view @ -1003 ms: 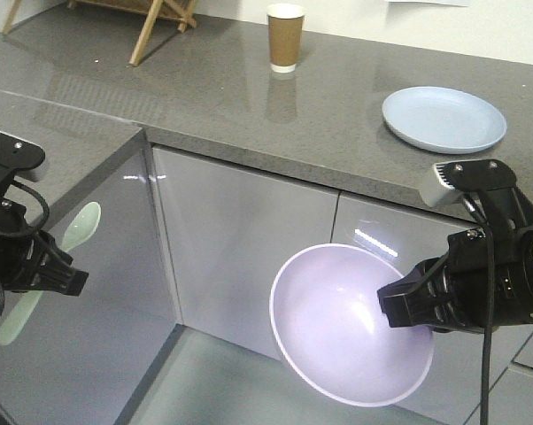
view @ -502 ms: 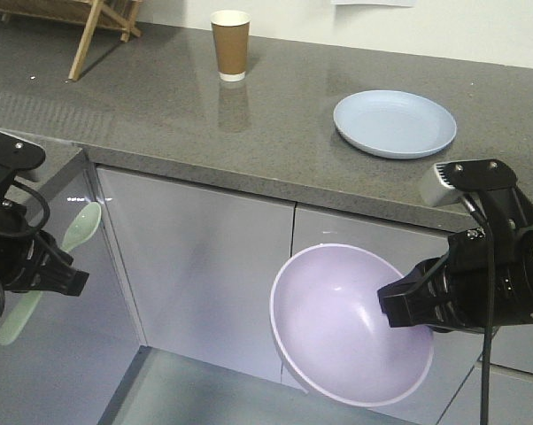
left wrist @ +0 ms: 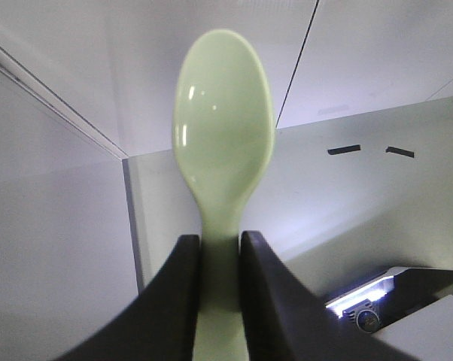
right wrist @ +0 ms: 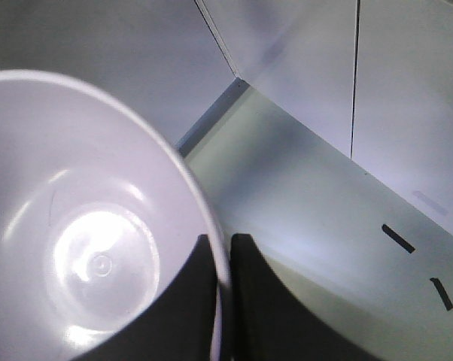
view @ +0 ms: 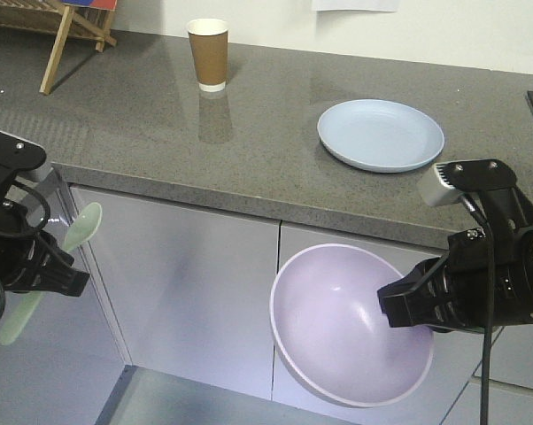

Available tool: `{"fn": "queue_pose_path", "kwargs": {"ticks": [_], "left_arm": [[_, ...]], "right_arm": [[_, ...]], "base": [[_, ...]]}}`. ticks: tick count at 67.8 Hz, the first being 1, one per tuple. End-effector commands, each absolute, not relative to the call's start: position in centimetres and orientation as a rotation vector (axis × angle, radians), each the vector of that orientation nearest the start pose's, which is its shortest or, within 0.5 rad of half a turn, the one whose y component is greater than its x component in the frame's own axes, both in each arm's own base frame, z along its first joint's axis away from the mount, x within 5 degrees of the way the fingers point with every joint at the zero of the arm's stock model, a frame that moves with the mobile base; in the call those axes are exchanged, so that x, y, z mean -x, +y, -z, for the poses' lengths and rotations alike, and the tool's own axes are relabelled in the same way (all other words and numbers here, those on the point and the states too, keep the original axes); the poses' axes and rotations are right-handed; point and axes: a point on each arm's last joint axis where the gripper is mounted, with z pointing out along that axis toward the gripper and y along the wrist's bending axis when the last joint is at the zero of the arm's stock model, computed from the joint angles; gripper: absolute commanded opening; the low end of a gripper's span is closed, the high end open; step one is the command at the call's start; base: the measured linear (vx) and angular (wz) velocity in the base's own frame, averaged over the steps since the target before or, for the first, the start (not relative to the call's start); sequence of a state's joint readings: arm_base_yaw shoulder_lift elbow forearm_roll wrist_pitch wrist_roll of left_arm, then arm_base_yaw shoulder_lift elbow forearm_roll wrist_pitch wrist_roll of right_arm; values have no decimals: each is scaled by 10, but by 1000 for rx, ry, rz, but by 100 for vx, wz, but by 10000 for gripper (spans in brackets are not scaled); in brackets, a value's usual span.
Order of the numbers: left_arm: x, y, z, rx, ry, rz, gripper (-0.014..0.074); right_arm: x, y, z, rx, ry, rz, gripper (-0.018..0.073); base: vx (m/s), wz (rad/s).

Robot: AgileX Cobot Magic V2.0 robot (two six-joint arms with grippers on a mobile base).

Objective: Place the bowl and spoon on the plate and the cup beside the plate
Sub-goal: 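Hold spoon and bowl while driving toward the counter with the plate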

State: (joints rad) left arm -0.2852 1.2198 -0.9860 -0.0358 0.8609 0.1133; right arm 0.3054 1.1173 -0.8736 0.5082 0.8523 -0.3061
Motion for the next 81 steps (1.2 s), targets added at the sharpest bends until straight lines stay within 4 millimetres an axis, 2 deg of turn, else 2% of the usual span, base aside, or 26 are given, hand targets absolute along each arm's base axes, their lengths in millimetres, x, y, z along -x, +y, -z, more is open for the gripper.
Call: {"fn": "queue_pose_path", "kwargs": {"ticks": [1, 81], "left_arm": [[-228, -71, -325, -464, 2442, 133, 83], [-228, -71, -325, -464, 2442, 133, 83]], "right_arm": [[-193, 96, -323, 452, 2391, -631, -1], [-193, 96, -323, 452, 2391, -631, -1]], "base": [[9, 1], [10, -5]]}}
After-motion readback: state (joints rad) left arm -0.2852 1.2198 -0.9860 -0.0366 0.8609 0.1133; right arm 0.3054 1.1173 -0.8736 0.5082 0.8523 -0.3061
